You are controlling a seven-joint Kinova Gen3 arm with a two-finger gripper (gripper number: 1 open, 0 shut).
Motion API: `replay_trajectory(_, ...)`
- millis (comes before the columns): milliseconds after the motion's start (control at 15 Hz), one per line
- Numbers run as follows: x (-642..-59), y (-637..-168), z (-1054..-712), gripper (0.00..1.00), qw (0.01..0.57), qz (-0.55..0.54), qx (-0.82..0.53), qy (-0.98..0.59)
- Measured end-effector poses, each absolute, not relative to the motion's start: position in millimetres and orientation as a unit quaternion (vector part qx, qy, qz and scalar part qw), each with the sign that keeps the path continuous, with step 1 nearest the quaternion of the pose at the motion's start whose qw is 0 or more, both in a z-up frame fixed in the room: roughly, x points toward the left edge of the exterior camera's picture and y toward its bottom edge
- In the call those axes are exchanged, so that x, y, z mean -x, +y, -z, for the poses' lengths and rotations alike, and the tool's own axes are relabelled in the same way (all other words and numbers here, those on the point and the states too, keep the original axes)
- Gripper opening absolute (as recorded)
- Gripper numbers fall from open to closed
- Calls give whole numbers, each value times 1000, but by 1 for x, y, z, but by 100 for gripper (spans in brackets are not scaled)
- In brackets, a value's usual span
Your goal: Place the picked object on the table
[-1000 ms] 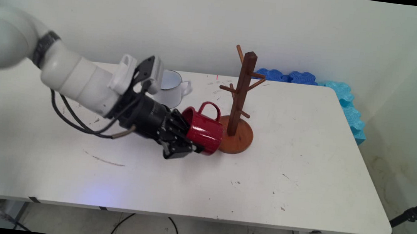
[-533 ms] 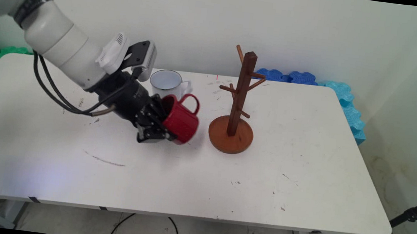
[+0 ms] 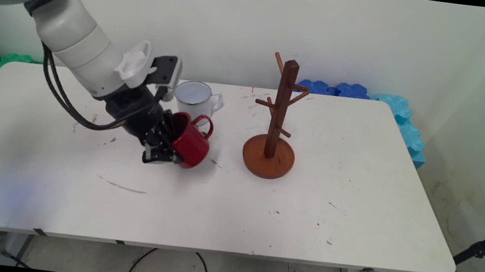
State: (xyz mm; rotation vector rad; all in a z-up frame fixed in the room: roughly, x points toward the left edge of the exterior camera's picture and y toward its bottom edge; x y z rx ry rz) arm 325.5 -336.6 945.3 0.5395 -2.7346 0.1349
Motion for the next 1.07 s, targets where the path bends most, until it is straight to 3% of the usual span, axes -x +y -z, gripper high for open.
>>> replay_trajectory(533,-312,-343,-925,0,111,-9,-202,-973)
replay_trajectory(1067,-286,-356,-894,0,83,14,-224,-971)
